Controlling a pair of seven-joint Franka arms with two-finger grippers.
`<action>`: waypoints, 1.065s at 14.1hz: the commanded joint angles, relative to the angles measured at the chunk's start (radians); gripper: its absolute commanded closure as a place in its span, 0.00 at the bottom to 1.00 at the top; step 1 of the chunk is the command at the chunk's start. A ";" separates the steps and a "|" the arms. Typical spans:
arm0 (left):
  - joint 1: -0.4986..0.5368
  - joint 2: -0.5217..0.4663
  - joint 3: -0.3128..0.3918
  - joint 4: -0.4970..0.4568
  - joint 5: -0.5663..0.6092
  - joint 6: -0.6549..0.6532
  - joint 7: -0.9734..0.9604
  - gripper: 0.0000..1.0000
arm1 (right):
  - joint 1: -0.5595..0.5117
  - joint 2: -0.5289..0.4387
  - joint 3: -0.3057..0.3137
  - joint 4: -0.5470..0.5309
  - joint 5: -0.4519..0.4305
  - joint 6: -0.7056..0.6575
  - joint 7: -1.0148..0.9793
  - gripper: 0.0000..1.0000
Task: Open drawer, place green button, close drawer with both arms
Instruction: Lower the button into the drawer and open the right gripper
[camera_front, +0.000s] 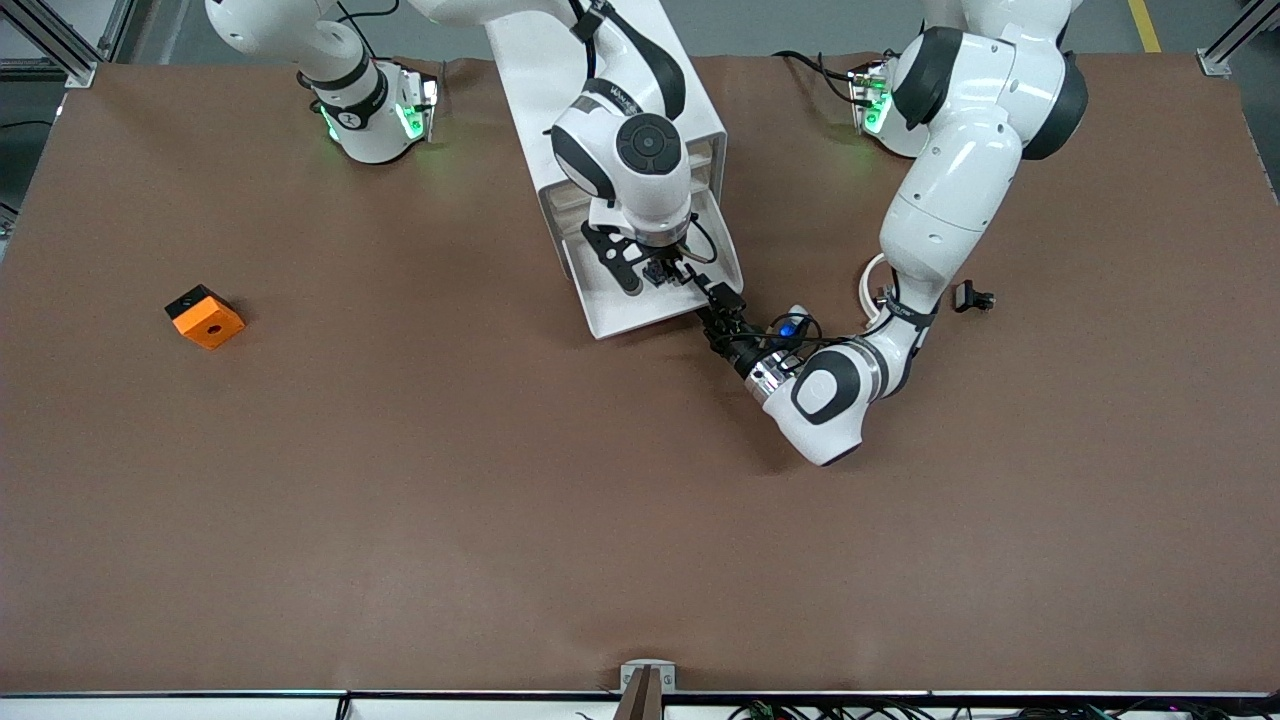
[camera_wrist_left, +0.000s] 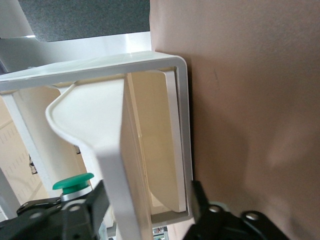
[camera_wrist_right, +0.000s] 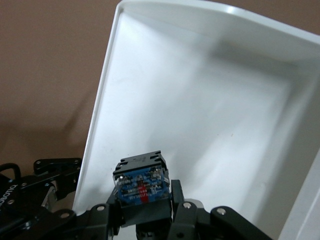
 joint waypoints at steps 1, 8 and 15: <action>-0.006 0.015 0.004 0.023 -0.011 0.002 0.009 0.00 | 0.021 0.024 -0.012 0.030 0.002 -0.008 0.022 1.00; 0.008 -0.007 0.004 0.027 0.012 0.004 0.030 0.00 | 0.036 0.052 -0.014 0.032 -0.002 -0.009 0.021 1.00; 0.039 -0.041 0.000 0.028 0.074 0.002 0.192 0.00 | 0.041 0.053 -0.014 0.035 -0.013 -0.008 0.013 0.81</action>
